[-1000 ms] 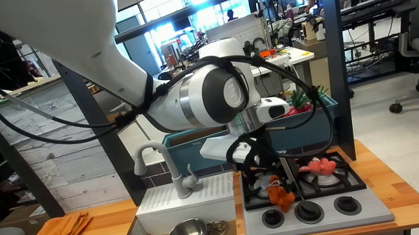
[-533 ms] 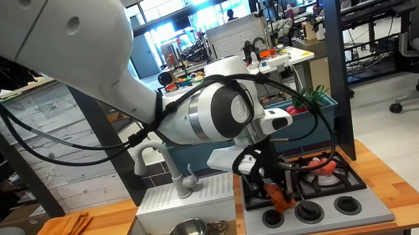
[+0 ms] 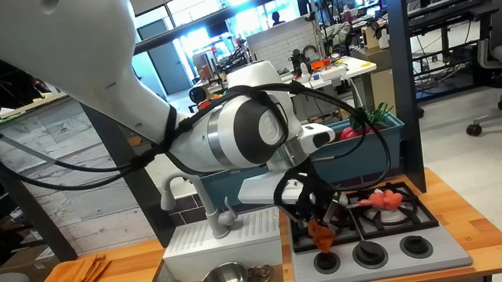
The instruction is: Pick up the plush toys on the stove and put them in the sink, then wipe the counter
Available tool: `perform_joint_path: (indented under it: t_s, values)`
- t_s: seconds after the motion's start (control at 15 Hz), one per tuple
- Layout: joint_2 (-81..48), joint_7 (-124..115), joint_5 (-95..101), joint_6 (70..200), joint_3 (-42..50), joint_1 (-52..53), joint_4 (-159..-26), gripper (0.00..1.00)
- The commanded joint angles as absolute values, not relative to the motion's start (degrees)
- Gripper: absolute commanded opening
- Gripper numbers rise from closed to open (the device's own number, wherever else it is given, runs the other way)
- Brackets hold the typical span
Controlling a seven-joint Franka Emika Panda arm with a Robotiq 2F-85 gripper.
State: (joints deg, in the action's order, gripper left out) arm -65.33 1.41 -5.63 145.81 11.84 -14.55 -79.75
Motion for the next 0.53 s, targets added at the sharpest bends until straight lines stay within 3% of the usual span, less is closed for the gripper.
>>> perform_joint_path:
  t_s: [0.0, 0.27, 0.47]
  values:
    - [-55.7, 9.8, -4.6, 151.6, 5.4, -15.7, -93.5, 0.03]
    - [-50.3, 14.5, -5.8, 161.8, -2.5, -16.2, -104.1, 0.04]
    - [-51.3, 12.1, -5.6, 162.5, -5.0, -14.3, -104.0, 0.04]
